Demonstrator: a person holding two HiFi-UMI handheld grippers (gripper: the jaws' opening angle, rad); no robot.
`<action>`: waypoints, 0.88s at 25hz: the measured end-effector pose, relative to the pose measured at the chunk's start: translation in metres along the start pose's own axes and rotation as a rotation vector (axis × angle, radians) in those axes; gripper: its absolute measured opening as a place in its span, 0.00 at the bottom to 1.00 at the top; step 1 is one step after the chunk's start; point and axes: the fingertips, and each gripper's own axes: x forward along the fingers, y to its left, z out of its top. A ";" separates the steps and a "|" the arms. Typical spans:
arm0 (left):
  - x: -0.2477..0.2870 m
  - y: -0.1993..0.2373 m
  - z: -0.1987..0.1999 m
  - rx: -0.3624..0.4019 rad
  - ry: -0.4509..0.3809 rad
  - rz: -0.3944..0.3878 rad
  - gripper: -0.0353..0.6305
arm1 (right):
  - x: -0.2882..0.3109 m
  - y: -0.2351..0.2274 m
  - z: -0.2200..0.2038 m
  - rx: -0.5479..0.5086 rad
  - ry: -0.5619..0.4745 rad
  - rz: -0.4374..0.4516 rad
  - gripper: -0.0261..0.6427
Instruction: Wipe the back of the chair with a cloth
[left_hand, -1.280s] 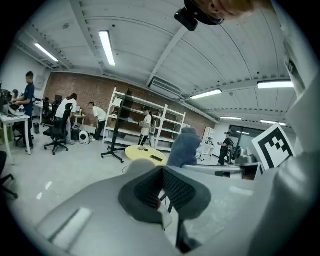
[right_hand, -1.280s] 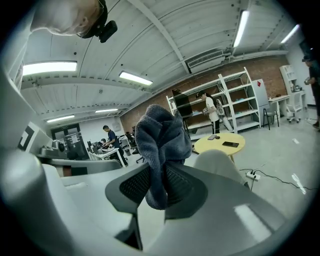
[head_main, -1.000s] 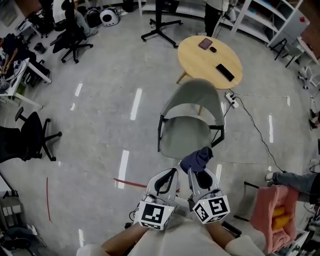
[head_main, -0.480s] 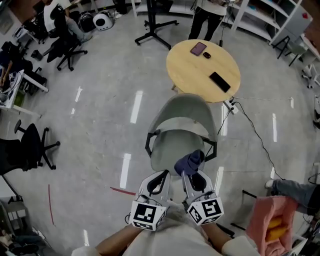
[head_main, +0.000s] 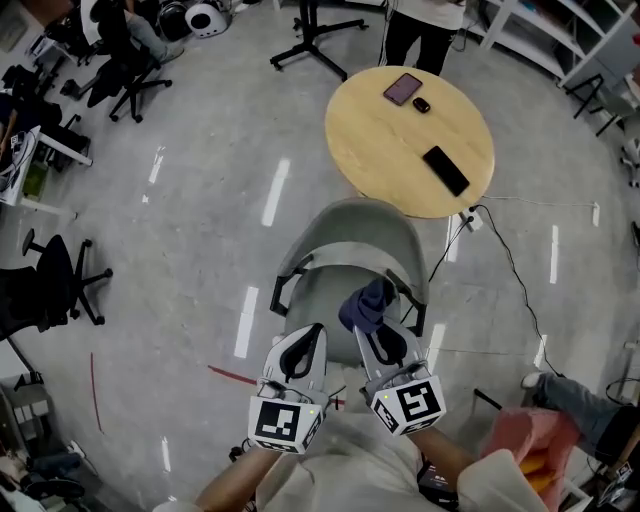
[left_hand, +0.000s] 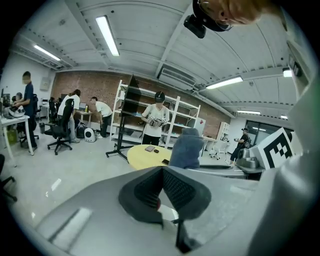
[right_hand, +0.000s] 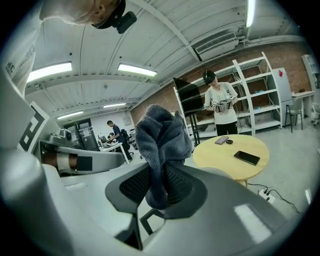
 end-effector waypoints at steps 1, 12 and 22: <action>0.008 0.004 -0.002 -0.002 0.004 -0.002 0.05 | 0.008 -0.005 -0.001 -0.001 0.005 0.000 0.18; 0.071 0.043 -0.031 -0.026 0.047 -0.032 0.05 | 0.074 -0.032 -0.032 -0.040 0.051 -0.018 0.18; 0.129 0.090 -0.071 -0.022 0.060 -0.022 0.05 | 0.134 -0.066 -0.077 -0.029 0.059 -0.044 0.17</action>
